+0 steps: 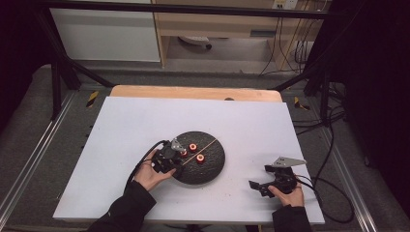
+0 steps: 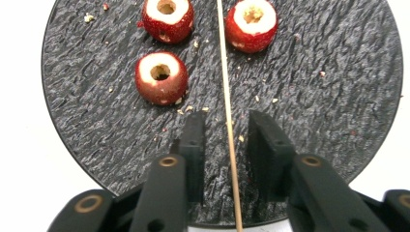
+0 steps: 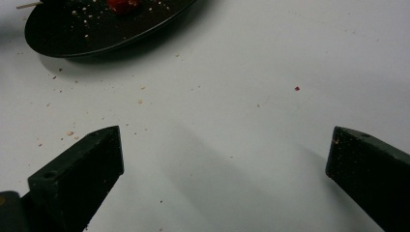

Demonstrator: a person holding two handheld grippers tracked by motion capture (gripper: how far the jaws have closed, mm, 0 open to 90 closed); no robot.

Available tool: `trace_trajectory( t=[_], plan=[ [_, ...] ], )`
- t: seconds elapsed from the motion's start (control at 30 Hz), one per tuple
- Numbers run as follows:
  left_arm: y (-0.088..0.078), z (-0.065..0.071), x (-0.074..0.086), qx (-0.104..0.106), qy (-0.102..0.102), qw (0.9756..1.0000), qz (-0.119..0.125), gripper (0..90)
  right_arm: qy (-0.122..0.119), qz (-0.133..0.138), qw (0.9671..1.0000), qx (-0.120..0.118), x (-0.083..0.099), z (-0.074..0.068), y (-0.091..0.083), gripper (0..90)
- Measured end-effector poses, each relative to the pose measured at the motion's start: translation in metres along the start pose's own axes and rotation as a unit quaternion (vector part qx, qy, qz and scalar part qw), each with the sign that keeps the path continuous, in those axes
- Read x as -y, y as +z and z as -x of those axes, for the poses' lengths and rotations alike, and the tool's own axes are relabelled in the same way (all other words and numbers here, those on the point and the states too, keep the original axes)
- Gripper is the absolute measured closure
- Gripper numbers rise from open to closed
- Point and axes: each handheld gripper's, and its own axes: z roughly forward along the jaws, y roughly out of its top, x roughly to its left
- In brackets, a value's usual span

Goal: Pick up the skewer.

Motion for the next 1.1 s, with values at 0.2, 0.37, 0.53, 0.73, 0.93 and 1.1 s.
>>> trace_trajectory(
  t=[0.2, 0.37, 0.53, 0.73, 0.93, 1.1],
  plan=[
    [0.0042, 0.0013, -0.0028, -0.002, 0.011, 0.9999, -0.011, 74.0, 0.0, -0.002, 1.0, -0.001, 0.0001, 0.0, 0.0003, 0.6],
    [0.0067, 0.0024, -0.0041, -0.004, 0.015, 0.9997, -0.019, 78.3, 0.002, -0.002, 1.0, -0.002, 0.0001, -0.0002, 0.0002, 0.6],
    [0.0072, 0.0035, -0.0046, -0.006, 0.019, 0.9996, -0.02, 84.5, 0.001, -0.002, 1.0, -0.002, 0.0, 0.0, 0.0001, 0.6],
    [0.0068, 0.0041, -0.0045, -0.009, 0.018, 0.9996, -0.02, 87.4, 0.001, -0.004, 1.0, -0.002, 0.0, 0.0, 0.0, 0.7],
    [0.0045, 0.0039, -0.0035, -0.01, 0.012, 0.9998, -0.013, 87.6, 0.001, -0.004, 1.0, -0.002, 0.0001, -0.0002, 0.0001, 0.6],
    [0.0, 0.004, -0.0008, -0.014, 0.007, 0.9999, 0.002, 87.9, 0.001, -0.003, 1.0, -0.001, 0.0002, -0.0003, 0.0001, 0.7]
  ],
)
